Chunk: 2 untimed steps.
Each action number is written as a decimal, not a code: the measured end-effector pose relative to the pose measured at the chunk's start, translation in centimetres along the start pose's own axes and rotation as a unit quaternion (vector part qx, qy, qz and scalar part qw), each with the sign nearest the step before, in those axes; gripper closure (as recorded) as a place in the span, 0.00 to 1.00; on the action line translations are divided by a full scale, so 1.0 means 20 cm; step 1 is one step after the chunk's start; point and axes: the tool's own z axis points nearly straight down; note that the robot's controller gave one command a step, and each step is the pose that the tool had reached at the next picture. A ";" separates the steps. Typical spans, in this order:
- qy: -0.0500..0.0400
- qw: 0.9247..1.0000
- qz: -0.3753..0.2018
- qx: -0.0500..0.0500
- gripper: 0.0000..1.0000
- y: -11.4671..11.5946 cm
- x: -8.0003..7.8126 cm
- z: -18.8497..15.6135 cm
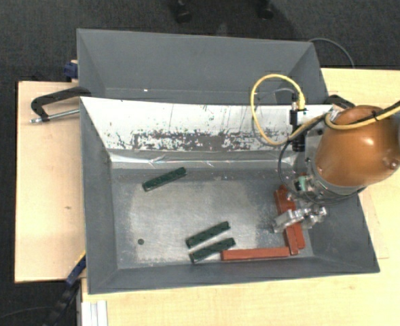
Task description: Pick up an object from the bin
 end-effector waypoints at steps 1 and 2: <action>0.000 1.000 0.002 0.003 1.00 -0.01 -0.01 -0.10; 0.001 1.000 0.004 0.004 1.00 -0.02 -0.01 -0.29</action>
Offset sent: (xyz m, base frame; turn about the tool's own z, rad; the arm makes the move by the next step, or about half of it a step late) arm 0.0001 0.0000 0.0182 0.0000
